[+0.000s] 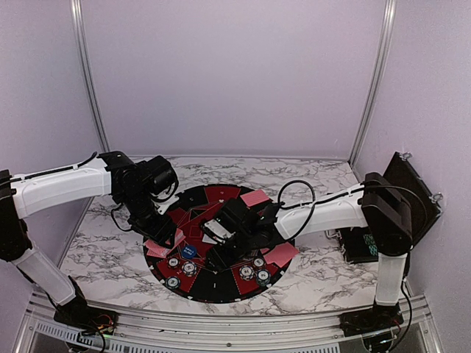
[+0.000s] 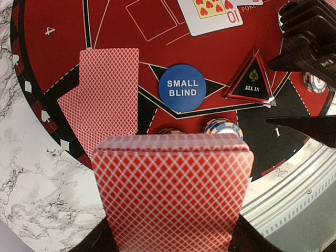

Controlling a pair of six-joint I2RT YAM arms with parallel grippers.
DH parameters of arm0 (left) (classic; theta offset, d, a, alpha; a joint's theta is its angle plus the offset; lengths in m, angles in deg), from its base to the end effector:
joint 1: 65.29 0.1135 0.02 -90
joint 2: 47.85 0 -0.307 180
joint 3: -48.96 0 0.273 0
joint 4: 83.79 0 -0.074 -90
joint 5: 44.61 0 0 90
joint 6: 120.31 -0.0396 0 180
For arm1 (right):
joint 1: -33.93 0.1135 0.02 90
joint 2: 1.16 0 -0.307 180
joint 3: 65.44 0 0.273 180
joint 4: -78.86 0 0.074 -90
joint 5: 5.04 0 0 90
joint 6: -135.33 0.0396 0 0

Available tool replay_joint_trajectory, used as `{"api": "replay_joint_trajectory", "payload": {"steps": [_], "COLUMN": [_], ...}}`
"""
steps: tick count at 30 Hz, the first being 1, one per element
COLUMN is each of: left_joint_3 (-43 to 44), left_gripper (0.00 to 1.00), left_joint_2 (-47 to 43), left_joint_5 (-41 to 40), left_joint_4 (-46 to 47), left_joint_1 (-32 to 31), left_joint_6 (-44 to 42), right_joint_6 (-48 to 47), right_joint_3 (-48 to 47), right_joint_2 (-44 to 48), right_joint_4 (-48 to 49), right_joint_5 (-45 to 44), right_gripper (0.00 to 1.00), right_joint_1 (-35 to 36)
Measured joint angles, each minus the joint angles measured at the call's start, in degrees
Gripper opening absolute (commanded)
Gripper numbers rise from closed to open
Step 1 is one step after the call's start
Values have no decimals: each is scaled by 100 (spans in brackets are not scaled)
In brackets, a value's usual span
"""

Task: Distribute texas hold em gaming equipment
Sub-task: Adjust the all-in button in the small blind area.

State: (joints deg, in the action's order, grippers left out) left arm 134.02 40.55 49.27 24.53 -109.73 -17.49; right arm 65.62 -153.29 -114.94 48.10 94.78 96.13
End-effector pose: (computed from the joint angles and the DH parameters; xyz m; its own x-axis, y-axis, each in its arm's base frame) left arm 0.2218 -0.2213 0.2948 -0.8303 0.5042 -0.2375 0.5403 0.8327 -0.1211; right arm 0.2045 0.4024 0.1806 -0.6830 -0.5628 -0.4657 -0.7233 0.6097 0.3241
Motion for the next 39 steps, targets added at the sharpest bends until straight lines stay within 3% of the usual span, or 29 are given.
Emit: {"api": "replay_joint_trajectory", "payload": {"steps": [26,39], "left_joint_3": [0,0], "left_gripper": [52,52], "left_joint_2": [0,0], "left_joint_5": [15,15], "left_joint_4": [0,0], "left_joint_1": [0,0], "left_joint_6": [0,0], "right_joint_6": [208,201], "right_joint_3": [-4,-496], "right_joint_2": [-114,-494], "right_joint_4": [-190,-188], "right_joint_5": [22,42], "right_gripper": [41,36], "right_joint_1": [-35,-39]}}
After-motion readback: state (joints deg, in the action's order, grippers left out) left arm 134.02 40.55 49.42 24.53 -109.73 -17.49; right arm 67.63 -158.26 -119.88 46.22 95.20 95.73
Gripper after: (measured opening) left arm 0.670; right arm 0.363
